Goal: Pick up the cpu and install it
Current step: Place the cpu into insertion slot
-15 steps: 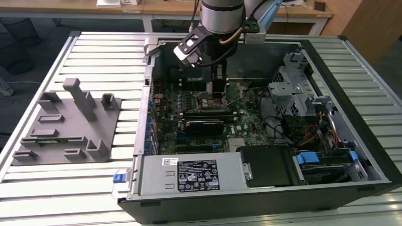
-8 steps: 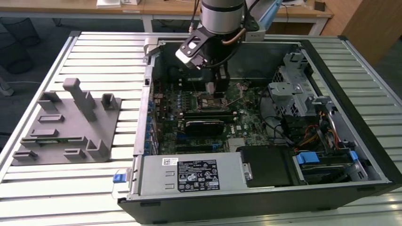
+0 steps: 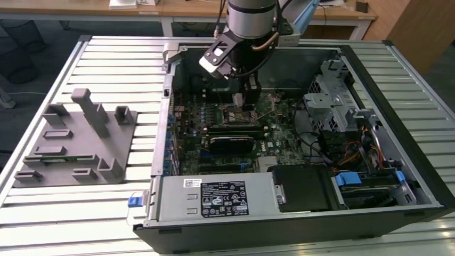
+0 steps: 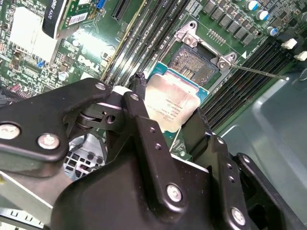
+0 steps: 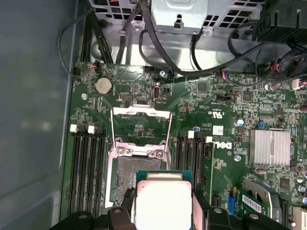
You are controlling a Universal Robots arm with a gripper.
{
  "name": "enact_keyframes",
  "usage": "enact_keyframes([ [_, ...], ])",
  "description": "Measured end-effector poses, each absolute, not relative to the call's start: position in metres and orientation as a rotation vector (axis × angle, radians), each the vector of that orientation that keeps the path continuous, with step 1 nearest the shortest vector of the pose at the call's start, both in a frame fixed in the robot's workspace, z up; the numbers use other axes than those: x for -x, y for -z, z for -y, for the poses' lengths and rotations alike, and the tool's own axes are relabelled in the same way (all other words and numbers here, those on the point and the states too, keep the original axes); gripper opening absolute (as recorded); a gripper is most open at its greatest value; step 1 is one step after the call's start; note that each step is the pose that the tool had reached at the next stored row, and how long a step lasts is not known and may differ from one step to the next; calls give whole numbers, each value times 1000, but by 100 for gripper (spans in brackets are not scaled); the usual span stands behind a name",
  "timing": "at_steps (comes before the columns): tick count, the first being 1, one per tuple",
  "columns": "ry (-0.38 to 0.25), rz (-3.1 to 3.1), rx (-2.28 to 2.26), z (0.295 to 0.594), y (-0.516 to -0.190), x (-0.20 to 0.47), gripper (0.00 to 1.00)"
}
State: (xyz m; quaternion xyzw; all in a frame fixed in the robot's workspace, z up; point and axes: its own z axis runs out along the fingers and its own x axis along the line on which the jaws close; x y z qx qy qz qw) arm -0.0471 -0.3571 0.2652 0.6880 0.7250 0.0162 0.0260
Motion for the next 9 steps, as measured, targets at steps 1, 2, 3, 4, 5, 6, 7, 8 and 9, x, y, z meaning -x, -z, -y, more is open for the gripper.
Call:
enact_keyframes([
  [1,-50,-2241,-2126,357,-265,47,55],
  [2,-50,-2241,-2126,357,-264,47,55],
  [3,-50,-2241,-2126,357,-262,47,55],
  [4,-50,-2241,-2126,357,-261,47,55],
  [5,-50,-2241,-2126,357,-259,47,55],
  [6,-50,-2241,-2126,357,-257,47,55],
  [7,-50,-2241,-2126,357,-255,47,55],
  [8,-50,-2241,-2126,357,-254,47,55],
  [9,-50,-2241,-2126,357,-252,47,55],
])
